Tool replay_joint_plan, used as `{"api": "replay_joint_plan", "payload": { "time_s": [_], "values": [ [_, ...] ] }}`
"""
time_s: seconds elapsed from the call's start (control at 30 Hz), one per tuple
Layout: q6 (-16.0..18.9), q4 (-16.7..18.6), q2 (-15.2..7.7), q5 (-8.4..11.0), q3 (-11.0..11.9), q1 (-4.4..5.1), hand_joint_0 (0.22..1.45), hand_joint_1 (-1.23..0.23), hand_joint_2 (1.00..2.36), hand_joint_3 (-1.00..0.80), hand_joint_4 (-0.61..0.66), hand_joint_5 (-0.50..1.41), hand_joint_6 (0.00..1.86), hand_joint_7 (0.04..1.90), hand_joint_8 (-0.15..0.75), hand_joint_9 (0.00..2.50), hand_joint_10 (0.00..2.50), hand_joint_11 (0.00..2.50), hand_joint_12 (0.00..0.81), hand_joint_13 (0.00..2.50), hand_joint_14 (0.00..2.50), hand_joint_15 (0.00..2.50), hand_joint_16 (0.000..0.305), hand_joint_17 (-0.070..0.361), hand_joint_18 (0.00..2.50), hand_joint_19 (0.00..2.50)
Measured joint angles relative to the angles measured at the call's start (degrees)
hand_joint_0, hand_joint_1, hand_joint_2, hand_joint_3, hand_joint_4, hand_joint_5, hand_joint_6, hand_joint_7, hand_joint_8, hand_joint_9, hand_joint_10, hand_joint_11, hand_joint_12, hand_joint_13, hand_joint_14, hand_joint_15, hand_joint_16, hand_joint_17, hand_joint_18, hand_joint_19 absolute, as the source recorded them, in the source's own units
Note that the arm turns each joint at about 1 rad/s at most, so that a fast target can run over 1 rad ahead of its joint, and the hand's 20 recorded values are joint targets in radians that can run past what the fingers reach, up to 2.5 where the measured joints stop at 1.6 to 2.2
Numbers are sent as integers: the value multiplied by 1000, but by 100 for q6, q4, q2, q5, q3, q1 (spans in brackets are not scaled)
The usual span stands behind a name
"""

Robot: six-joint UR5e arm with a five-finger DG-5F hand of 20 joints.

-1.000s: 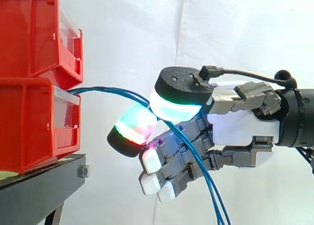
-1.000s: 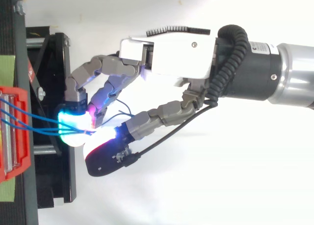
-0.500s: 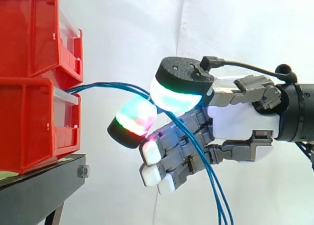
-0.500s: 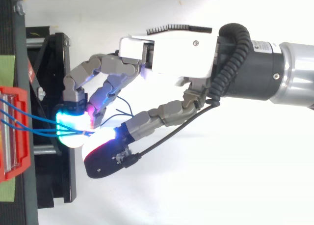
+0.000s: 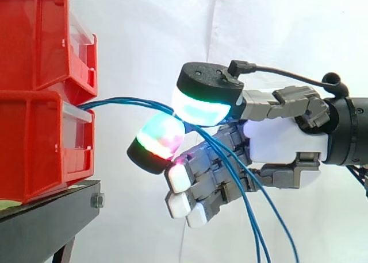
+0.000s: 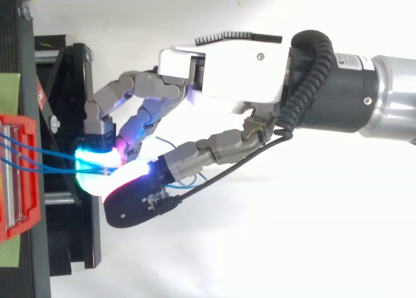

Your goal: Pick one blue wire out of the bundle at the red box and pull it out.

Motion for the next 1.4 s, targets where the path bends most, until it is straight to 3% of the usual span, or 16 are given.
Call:
{"api": "replay_joint_plan", "payload": {
  "time_s": [0.23,0.47,0.63,0.87,1.2,1.4],
  "values": [
    [0,-6,1,-39,-1,-2,619,-786,1014,-280,147,-169,947,939,348,812,10,531,433,855,16,483,56,126,780,470],
    [12,-8,9,-153,-1,-19,627,-861,1001,-481,217,-190,956,862,340,766,10,543,430,837,17,477,56,126,784,460],
    [11,-16,46,-217,-2,-36,528,-662,1000,-500,226,-171,935,898,369,836,12,544,444,864,17,493,59,132,795,495],
    [11,-116,87,-289,-2,-69,576,-584,1007,-412,204,-147,926,980,369,901,12,550,433,890,16,492,57,127,802,502],
    [12,-206,130,-339,-3,-108,617,-773,1016,-241,149,-141,936,1047,375,916,13,574,431,920,16,499,55,123,848,488],
    [17,-265,168,-352,-3,-126,661,-856,1015,-258,82,-159,961,997,355,861,13,576,432,913,16,490,54,122,860,473]
  ]
}}
